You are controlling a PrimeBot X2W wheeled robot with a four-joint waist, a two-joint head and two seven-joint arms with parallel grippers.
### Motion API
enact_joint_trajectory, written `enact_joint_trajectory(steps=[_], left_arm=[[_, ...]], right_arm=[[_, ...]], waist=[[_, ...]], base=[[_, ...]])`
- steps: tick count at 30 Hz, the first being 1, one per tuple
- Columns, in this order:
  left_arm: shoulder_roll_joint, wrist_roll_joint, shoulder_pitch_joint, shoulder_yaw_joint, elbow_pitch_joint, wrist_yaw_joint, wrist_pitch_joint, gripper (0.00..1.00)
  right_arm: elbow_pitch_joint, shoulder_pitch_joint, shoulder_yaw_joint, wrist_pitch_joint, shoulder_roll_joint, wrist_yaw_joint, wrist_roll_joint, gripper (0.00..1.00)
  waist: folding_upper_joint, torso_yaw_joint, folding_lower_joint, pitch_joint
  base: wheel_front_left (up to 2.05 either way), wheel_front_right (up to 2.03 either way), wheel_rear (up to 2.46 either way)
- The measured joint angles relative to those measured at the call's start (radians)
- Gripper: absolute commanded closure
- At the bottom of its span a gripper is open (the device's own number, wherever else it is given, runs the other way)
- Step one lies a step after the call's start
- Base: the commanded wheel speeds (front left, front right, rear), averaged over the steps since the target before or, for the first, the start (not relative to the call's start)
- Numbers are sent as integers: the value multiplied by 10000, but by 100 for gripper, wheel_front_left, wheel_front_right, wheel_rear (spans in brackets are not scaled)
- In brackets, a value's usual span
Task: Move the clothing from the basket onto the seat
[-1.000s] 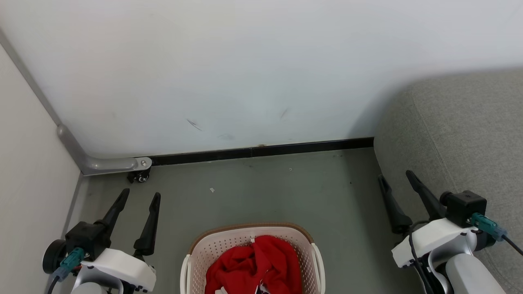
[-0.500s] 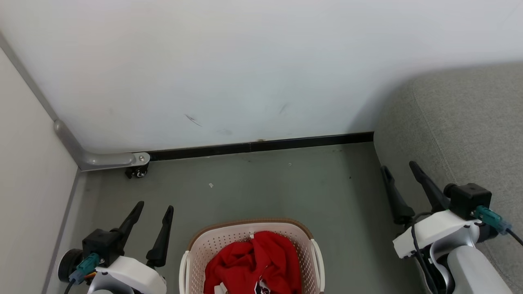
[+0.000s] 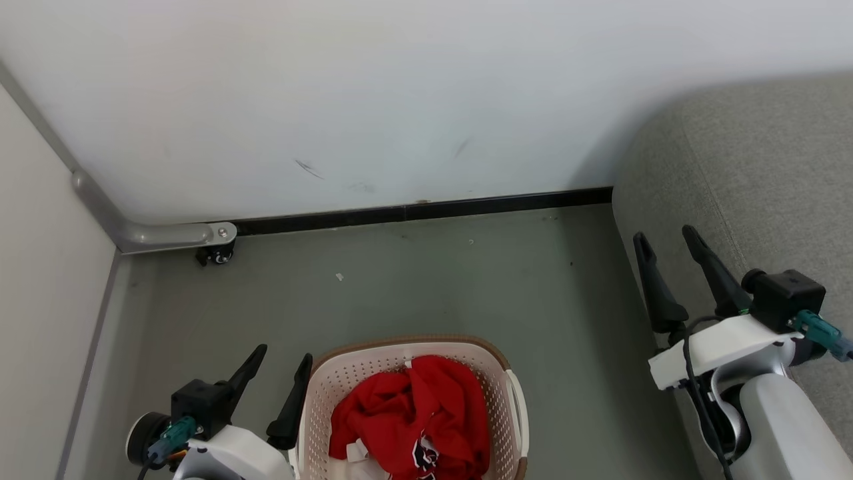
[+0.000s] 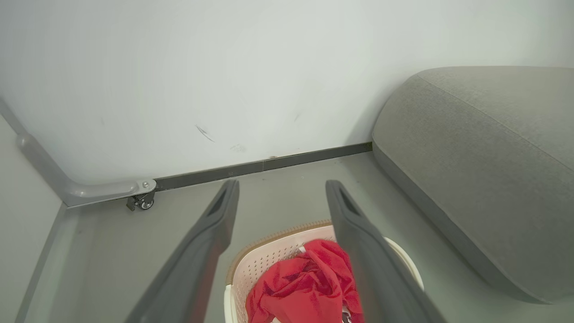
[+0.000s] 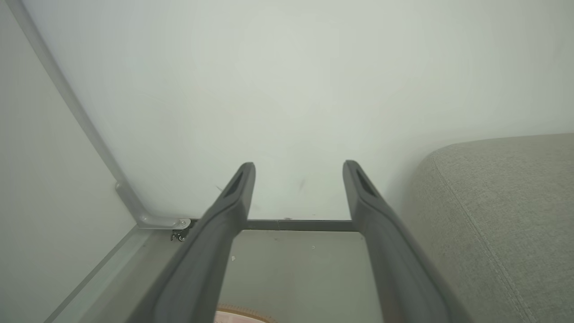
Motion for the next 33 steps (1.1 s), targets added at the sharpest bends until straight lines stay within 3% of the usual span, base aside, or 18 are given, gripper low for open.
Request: enact_joint_trajectory(steps=[11,33], left_arm=[[-33,-418,-637,-1028,410,-4,73,0],[52,-1436,-2183,-2042,1626,-4,757,0]], right_arm=[[-378,-745,-13,-10,40,0,-96,0],[-905,-2243,320,-23,100,0,-196,0]], waist=[[0,-101,-1,789],[0,-425,-1,2752]], base=[[0,0,0],[0,0,0]])
